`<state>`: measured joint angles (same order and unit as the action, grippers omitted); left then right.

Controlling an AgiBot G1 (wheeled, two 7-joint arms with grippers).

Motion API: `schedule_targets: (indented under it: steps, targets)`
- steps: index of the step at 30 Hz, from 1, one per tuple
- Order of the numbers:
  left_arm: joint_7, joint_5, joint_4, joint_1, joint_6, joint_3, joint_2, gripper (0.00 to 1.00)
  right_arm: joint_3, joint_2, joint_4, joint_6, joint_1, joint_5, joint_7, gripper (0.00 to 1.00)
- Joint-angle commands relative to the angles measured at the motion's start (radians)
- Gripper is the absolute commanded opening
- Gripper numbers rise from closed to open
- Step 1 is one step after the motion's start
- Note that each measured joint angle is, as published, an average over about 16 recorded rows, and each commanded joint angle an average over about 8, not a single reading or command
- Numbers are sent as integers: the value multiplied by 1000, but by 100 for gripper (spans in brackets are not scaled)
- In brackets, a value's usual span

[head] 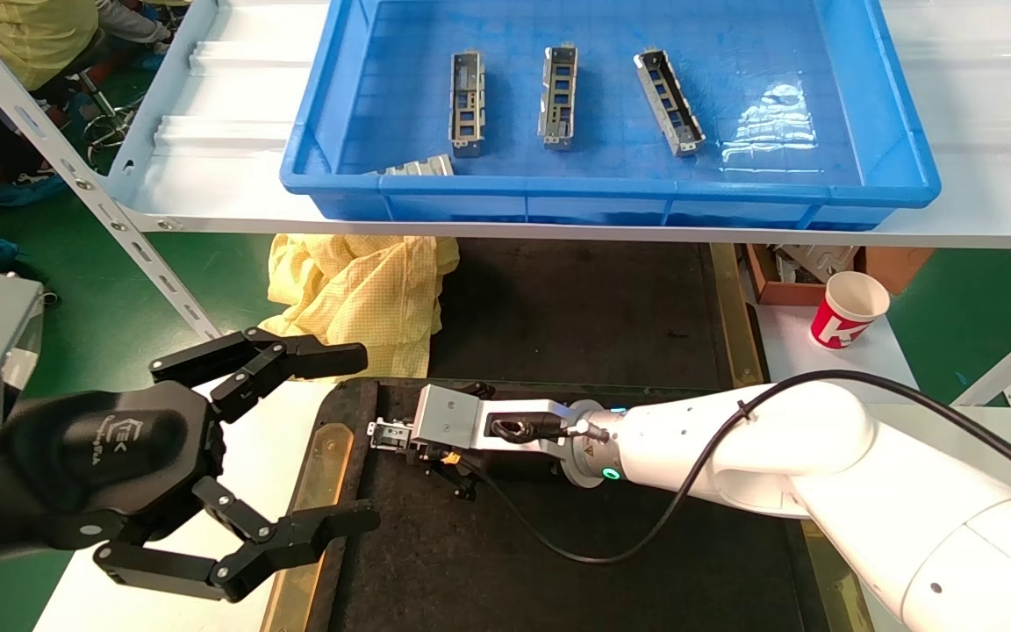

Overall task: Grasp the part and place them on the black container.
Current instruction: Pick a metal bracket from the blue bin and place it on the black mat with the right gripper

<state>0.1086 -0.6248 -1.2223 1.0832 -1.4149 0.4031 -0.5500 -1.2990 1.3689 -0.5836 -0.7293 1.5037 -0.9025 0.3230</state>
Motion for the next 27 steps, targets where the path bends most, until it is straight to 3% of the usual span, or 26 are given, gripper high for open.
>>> schedule_targets:
  steps: [1,3,9,11,27]
  targets:
    - [0,0,0,0,0,0,0,100,-8,0,-4,9,0,11,2,0]
    - [0,0,0,0,0,0,0,100,-17,0,-7,15,0,22,4,10]
    - [0,0,0,0,0,0,0,100,-44,1,-13,29,0,50,9,85]
    - [0,0,0,0,0,0,0,100,-53,1,-16,32,1,58,12,100]
    - [0,0,0,0,0,0,0,100,-92,-2,-24,27,28,128,43,100]
